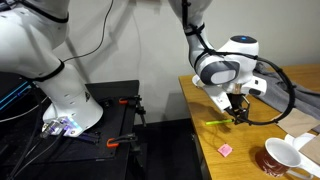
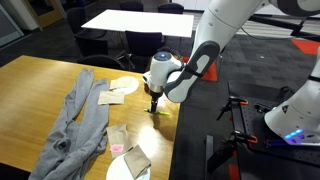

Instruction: Move the cup to the right then put the marker in the cup

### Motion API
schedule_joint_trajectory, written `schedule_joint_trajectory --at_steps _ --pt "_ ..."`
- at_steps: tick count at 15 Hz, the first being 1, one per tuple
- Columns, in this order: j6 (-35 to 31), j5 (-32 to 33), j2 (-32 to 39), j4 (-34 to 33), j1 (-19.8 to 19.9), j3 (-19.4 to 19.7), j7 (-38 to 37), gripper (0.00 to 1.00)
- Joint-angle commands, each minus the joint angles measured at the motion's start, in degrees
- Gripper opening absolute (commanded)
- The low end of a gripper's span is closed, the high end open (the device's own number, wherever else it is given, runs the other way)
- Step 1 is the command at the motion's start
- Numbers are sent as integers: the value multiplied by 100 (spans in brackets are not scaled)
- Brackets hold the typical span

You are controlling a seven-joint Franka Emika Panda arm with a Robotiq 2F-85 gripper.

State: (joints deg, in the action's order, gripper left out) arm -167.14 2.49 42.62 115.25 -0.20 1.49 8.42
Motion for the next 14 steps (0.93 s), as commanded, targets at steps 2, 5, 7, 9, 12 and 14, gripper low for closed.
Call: schedule_joint_trajectory --at_steps 2,5,7,9,12,14 --pt "167 186 278 -358 -143 129 -164 100" --pt "202 196 429 -490 -160 124 -171 100" --pt "233 196 501 -557 -182 138 -190 100" --pt "268 194 563 -616 -216 158 -214 96" --pt "385 202 641 -726 -250 186 -230 84" --pt "462 205 682 -793 -266 205 -243 77"
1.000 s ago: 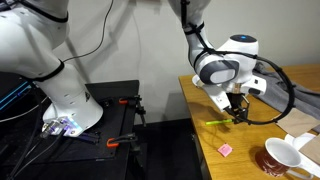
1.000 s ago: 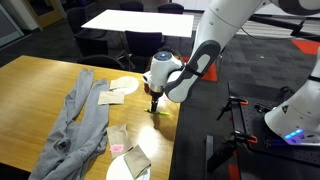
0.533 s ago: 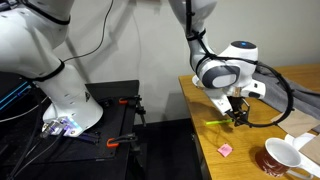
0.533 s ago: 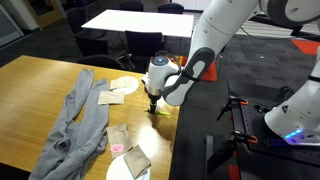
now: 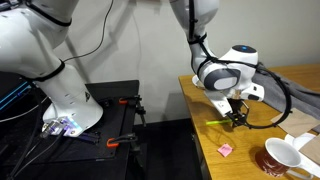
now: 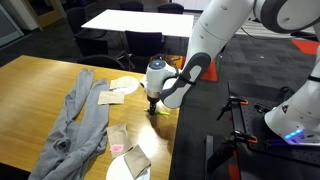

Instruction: Move the cup to the right then put the marker in the cup

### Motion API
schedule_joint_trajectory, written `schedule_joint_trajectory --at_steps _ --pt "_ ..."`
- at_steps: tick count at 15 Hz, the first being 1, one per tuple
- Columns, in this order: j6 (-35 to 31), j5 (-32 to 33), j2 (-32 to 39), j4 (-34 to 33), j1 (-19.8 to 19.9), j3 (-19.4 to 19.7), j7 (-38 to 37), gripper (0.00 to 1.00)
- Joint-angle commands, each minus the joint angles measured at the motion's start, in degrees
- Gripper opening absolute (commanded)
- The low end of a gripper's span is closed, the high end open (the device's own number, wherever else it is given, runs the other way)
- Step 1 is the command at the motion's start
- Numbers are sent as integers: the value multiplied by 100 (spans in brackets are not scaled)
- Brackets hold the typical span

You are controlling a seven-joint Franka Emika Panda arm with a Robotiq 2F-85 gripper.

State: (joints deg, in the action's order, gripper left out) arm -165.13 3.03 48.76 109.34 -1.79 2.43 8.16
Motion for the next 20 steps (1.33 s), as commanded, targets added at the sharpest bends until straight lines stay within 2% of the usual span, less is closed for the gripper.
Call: schedule_joint_trajectory --at_steps 1,2,3,4,5,8,9,11,14,15,17,20 --pt "289 153 83 -227 -118 124 -224 72" --pt "304 151 101 -252 -123 131 -238 68" --pt "330 152 111 -271 -125 134 -254 69" --pt "358 152 123 -289 -124 134 -259 62" --pt "402 152 136 -316 -115 128 -254 66" --pt "497 160 172 -374 -121 134 -262 56" --pt "510 164 187 -389 -127 139 -266 41" --pt "513 166 219 -400 -124 141 -262 23" --pt "551 176 211 -396 -153 147 -269 2" --pt "533 182 193 -379 -179 155 -281 1" --pt "540 155 74 -301 -246 204 -393 5" --pt "601 72 -222 -146 -168 87 -440 5"
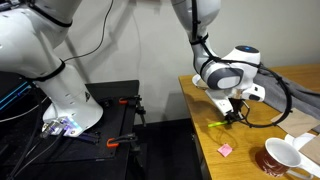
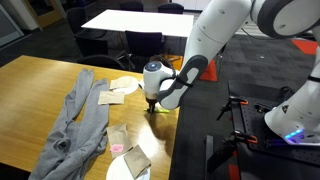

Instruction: Move the cup to the right then put the marker in the cup

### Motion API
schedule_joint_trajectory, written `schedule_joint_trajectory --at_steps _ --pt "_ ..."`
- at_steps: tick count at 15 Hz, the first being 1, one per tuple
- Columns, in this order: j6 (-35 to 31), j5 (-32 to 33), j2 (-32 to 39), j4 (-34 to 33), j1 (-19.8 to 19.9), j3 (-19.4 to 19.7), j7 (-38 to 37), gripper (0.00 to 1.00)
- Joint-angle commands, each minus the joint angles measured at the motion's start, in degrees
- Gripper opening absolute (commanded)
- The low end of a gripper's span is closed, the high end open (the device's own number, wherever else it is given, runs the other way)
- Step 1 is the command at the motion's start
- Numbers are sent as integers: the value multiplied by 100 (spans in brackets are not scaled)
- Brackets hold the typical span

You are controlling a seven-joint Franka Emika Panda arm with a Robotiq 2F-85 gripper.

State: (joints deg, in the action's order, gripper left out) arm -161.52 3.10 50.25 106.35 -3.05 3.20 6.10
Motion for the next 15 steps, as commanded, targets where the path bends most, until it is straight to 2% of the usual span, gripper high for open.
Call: schedule_joint_trajectory --at_steps 1,6,15 --pt "307 37 -508 205 -17 -26 -254 5" --pt "635 34 -962 97 -25 -87 -290 5" --pt "2138 91 -1390 -661 -55 -131 -400 5"
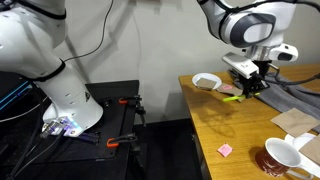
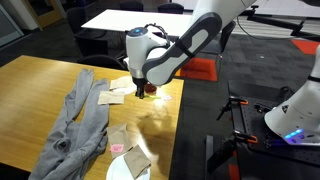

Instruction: Move the cup to the right then put the marker in the cup

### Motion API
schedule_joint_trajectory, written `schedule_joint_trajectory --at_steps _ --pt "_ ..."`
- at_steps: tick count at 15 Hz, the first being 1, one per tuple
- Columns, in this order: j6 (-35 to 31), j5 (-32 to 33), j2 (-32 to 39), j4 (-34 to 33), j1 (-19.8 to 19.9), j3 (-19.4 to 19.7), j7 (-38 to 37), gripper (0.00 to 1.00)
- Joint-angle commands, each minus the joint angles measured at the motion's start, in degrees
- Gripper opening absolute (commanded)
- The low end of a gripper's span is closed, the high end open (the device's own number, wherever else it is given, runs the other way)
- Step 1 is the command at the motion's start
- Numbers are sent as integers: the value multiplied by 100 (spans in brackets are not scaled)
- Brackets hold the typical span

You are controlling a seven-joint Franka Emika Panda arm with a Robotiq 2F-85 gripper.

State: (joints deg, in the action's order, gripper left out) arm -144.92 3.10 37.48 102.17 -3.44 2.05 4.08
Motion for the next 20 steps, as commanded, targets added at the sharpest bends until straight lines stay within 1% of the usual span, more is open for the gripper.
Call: schedule_joint_trajectory --at_steps 1,2,3,5,9,10,12,20 --pt "589 115 -115 -342 -25 -5 -198 5" --pt "684 108 -114 -421 -6 -38 -135 5" --pt "371 72 -41 -275 64 -79 -45 19" --pt "482 71 -41 -386 63 -82 -45 19" --pt "486 71 -40 -398 61 -83 -45 19" --pt "444 193 5 -437 -72 68 -329 5" --pt "311 304 56 -458 -225 276 -832 5" --pt "-119 1018 303 -547 -994 1303 -3431 5"
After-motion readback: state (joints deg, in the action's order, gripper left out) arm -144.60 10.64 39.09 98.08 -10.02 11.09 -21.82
